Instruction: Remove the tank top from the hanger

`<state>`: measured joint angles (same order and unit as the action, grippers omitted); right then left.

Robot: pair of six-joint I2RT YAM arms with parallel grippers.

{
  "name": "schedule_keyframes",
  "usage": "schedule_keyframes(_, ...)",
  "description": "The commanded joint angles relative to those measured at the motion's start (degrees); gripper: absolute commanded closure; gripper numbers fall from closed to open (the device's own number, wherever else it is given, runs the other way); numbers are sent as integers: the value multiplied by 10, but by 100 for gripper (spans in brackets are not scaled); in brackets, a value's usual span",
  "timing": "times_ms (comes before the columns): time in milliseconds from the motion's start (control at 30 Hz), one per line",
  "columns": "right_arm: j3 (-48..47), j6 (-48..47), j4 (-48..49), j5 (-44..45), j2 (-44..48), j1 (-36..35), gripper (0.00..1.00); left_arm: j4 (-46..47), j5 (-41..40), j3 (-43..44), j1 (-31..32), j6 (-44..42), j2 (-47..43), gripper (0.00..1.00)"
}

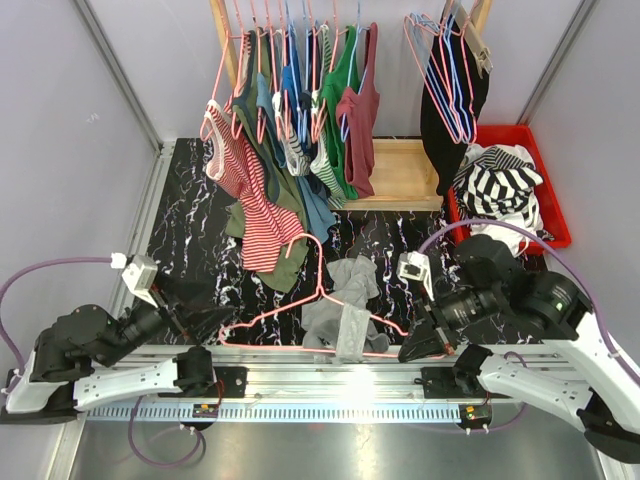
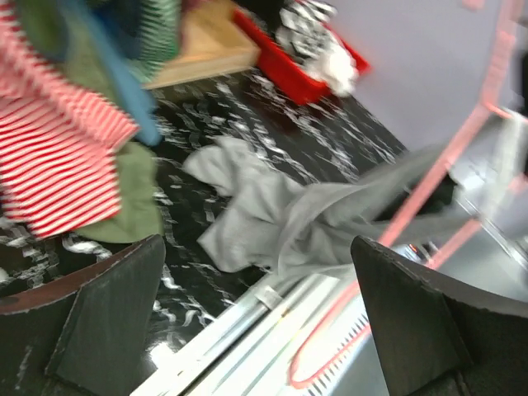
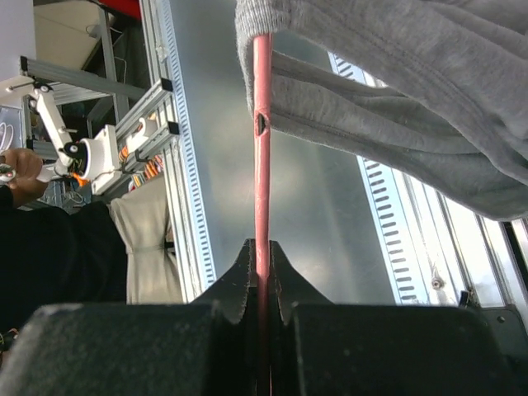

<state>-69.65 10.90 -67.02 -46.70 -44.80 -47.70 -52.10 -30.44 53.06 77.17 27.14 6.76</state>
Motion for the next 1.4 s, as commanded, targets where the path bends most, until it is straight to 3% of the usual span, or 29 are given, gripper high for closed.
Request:
schedule_keyframes(0,-34,-22,3,4,-20,-18,100,76,171,-6,0,-54,-4,1)
schedule_keyframes(133,-44,-28,2,7,-35,-26,100,75,346,-17,1,-25,1,1)
schedule_keyframes(200,-50,-32,2,6,-36,-26,100,60,383,-31,1,-12,5,1)
schedule_keyframes(367,-56,-37,1,-29,-28,-27,100,-12,368,-46,1,23,2,1)
schedule_keyframes(600,-51,-33,-7,-52,-11,-32,100,-21,318,-22,0,10,-10,1)
schedule_keyframes(700,-51,-32,-6,-25,-8,-32,100,16,360,-29,0,2,-17,1)
schedule_keyframes(833,-59,-37,-7,-11,-18,-32,100,9,453,-62,1,12,53,1)
schedule_keyframes(967,-59,-35,-6,-2,-21,-33,100,34,480,-55,1,4,55,2)
schedule_keyframes(1033,-57,-33,-7,10,-21,-33,100,38,487,-50,1,-1,43,5)
schedule_keyframes(1167,-51,-30,-5,8,-21,-33,100,36,499,-43,1,3,31,31)
schedule_keyframes(1233,-50,-29,-4,8,-23,-33,100,33,499,-45,1,6,26,34)
schedule_keyframes(1367,-52,-31,-6,19,-28,-33,100,45,525,-58,0,15,25,60)
